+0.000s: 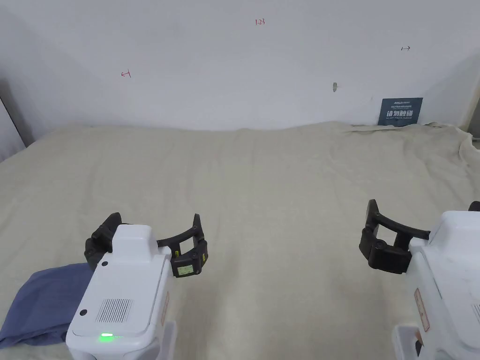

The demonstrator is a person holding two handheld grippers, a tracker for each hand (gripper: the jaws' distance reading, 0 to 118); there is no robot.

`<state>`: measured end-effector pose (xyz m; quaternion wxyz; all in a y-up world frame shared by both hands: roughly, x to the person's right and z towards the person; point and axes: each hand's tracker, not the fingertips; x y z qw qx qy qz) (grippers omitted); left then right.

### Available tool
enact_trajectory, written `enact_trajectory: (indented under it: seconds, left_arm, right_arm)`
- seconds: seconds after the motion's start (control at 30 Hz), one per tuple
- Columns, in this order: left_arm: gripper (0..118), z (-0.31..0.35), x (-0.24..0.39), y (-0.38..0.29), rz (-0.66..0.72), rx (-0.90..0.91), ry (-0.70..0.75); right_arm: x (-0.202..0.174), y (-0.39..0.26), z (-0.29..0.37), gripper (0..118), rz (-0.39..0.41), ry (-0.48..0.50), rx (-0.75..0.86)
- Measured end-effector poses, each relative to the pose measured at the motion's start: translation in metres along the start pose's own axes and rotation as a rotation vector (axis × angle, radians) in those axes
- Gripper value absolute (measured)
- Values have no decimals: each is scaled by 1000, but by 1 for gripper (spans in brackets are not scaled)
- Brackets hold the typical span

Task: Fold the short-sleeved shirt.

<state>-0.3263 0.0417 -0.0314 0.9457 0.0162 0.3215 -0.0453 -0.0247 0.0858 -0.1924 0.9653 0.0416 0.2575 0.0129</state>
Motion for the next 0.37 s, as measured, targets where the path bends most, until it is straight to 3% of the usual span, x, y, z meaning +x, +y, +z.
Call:
enact_trajectory:
  seconds: [0.37]
  left_arm:
    - [118,-1,1,0,-2,1,-1]
  right_arm:
    - [2,1,0,118,-19,7,-8]
